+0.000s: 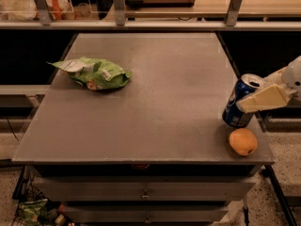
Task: Move pepsi can near orange
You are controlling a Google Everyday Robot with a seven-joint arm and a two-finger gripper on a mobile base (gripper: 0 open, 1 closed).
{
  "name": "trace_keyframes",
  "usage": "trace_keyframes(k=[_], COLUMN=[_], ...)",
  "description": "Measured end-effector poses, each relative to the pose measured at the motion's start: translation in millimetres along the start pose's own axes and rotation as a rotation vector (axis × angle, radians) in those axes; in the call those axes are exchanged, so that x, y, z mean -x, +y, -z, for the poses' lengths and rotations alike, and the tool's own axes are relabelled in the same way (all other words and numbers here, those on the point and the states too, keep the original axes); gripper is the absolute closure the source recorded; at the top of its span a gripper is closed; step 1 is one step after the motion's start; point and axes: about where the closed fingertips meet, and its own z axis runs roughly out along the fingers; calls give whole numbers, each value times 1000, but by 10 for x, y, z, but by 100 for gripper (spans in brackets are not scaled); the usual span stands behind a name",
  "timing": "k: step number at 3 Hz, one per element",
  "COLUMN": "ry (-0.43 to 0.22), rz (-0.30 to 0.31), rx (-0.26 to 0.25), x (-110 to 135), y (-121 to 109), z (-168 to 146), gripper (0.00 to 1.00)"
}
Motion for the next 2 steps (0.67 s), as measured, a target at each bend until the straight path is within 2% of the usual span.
trace_keyframes(k=[1, 2], ry=[-40, -61], rz=[10, 20], rx=[17, 58], x=[123, 223], y=[16, 14], z=[-199, -467], gripper=[100, 100])
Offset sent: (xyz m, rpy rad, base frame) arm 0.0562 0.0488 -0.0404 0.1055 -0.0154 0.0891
